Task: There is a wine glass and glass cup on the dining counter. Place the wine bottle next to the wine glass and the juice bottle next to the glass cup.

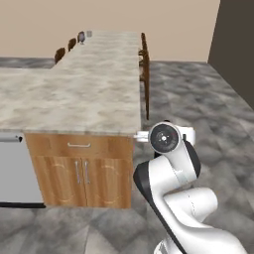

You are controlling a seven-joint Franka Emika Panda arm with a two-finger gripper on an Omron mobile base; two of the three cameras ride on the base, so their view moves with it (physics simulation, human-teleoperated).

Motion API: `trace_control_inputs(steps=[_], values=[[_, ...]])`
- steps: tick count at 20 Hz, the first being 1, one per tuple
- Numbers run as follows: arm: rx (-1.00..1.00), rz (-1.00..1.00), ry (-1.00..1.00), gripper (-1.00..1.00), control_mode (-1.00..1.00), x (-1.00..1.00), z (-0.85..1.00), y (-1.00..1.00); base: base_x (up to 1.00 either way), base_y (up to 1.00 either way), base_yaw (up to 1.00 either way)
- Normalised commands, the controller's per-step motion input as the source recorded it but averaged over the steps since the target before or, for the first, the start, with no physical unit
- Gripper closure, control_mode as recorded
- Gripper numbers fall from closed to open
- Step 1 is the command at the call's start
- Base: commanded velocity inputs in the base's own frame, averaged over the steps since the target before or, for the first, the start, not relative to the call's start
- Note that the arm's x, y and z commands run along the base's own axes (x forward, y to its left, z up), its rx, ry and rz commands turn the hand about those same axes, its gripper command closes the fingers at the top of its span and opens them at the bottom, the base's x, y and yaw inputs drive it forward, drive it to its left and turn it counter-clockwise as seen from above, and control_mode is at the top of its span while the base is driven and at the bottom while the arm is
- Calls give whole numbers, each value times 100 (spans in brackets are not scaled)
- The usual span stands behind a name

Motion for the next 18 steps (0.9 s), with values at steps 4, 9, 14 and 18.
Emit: trace_control_inputs(steps=[4,9,14,18], values=[[0,0,0,100,100,0,0,0,24,-73,0],[0,0,0,100,100,0,0,0,24,-71,0],[0,0,0,100,100,0,0,0,28,-70,0],[0,0,0,100,100,0,0,0,36,-66,0]])
